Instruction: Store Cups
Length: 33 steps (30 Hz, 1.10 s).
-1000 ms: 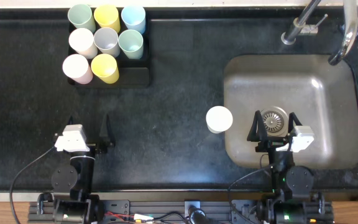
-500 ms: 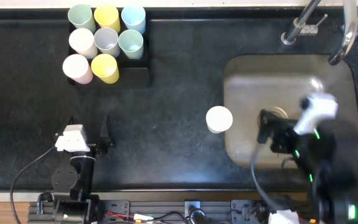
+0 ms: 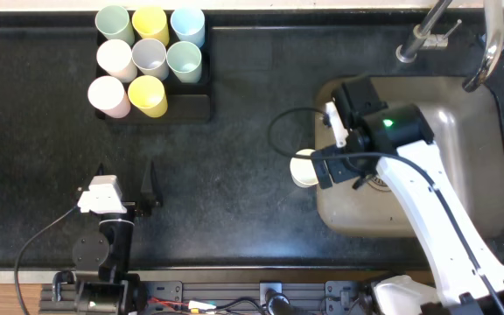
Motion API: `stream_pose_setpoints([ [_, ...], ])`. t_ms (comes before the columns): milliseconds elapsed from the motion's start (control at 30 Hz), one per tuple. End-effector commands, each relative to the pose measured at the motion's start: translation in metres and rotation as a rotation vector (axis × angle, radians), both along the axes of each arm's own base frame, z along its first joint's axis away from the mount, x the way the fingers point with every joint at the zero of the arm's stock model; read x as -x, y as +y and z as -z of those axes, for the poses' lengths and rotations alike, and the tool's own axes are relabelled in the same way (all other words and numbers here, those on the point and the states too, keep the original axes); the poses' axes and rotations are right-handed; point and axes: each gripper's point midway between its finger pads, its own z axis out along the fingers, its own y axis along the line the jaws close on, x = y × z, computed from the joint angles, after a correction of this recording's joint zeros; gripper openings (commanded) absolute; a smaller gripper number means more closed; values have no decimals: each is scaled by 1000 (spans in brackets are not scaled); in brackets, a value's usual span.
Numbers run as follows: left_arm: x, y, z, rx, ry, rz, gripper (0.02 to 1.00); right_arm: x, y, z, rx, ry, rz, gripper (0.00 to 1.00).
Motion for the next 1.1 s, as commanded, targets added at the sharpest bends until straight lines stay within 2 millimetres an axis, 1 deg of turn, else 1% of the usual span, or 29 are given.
stream_pose_setpoints([
  [33,0,0,-1,-18,-6,4,998,-17,6,7,-5,-4,-100,998],
  [133,0,0,-1,-18,-6,4,998,-22,4,19,4,25,-111,998],
  [267,0,0,-1,-18,-6,4,998,-25,11,35,-25,78,-140,998],
  [400,0,0,-1,-18,-6,4,998,-33,13,47,-28,90,-135,996],
  [600,0,0,-1,-18,-6,4,998,-44,13,57,-31,80,-128,998],
  [833,0,0,-1,-18,-6,4,998,-46,12,64,-28,98,-126,998],
  [867,0,0,-1,-18,-6,4,998,-46,12,64,-29,96,-126,978],
  [900,0,0,-1,-18,-6,4,998,-47,13,64,-34,96,-126,939],
  [933,0,0,-1,-18,-6,4,998,-47,14,64,-41,97,-127,796],
  [967,0,0,-1,-18,-6,4,998,-46,16,64,-49,98,-127,397],
  [1033,0,0,-1,-18,-6,4,998,-45,19,64,-67,102,-127,45],
  [1100,0,0,-1,-18,-6,4,998,-45,20,64,-77,105,-121,45],
])
